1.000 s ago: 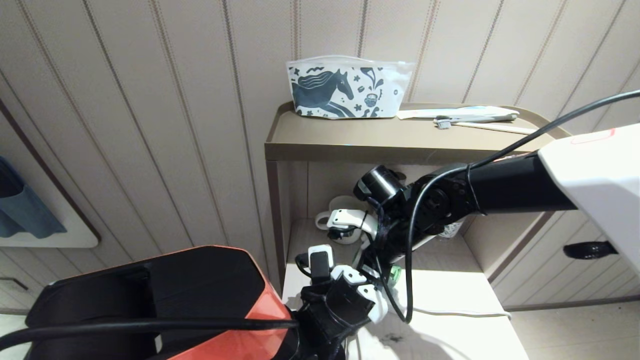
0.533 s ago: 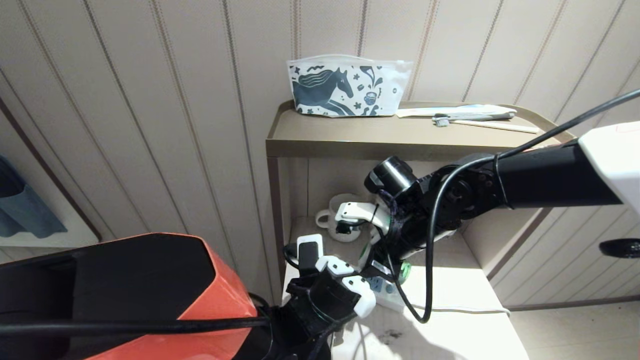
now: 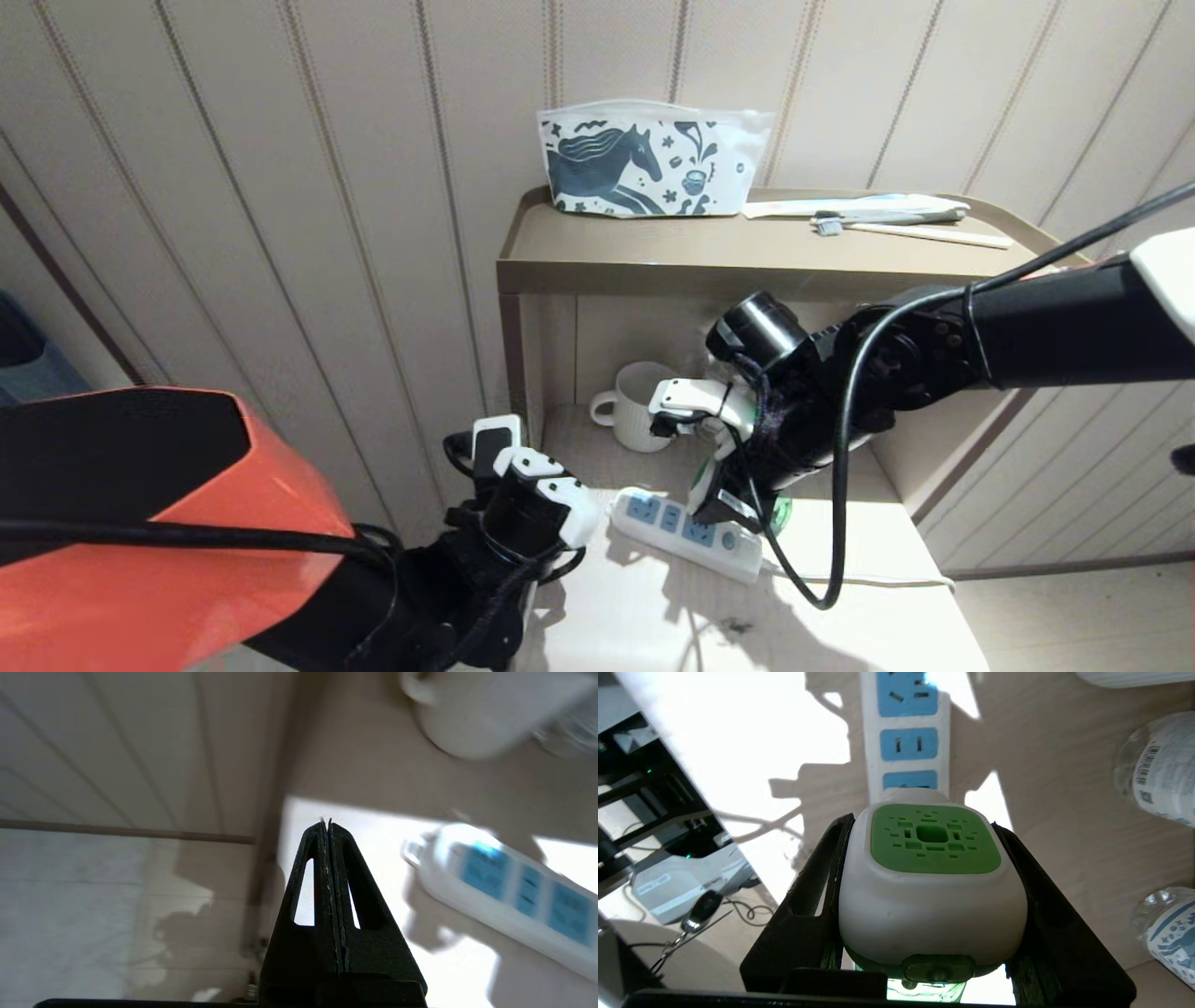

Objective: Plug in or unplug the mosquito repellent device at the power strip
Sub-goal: Place the mosquito repellent liquid on the table

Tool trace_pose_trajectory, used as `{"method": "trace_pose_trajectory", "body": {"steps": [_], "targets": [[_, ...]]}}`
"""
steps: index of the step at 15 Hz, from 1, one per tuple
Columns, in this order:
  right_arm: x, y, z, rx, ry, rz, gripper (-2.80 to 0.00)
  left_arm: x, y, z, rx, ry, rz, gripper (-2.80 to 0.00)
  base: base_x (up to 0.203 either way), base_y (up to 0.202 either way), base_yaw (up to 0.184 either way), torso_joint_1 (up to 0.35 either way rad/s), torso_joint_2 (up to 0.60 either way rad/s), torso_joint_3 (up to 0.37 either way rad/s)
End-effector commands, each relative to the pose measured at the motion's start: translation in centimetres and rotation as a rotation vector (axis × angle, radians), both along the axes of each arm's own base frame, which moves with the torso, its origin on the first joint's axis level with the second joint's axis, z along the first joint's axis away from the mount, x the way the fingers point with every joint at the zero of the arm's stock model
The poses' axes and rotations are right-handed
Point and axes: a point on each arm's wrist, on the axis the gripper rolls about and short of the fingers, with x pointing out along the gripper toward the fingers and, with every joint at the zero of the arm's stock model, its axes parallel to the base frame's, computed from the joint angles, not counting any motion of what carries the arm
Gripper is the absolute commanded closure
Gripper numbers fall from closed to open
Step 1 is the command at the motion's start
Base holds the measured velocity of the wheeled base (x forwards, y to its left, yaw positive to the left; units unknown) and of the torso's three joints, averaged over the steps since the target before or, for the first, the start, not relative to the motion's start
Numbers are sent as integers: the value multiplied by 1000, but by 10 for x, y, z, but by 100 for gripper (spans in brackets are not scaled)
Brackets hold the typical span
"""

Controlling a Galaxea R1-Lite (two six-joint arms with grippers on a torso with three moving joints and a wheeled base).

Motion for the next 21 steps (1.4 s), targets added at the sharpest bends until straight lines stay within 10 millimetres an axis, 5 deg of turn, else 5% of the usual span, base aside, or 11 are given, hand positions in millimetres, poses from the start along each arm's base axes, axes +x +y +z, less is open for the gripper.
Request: {"method": "trace_pose_trajectory", "body": {"steps": [1, 3, 8, 17, 21], "targets": [[-11, -12, 16, 18, -34, -12, 0, 5, 30, 25, -15, -43, 58, 0, 0, 0, 0, 0, 0, 0], [-23, -20, 24, 26, -49, -15, 0, 1, 58, 50, -17, -89, 81, 0, 0, 0, 0, 0, 0, 0], [-54, -44, 46, 51, -95, -35, 0, -49, 132, 109, 44, -242, 77, 0, 0, 0, 0, 0, 0, 0], [-106, -74, 43, 48, -89, -46, 0, -162, 222, 116, 174, -167, 89, 0, 0, 0, 0, 0, 0, 0], [-134, -88, 42, 56, -102, -47, 0, -195, 255, 108, 186, -125, 356, 0, 0, 0, 0, 0, 0, 0]]}}
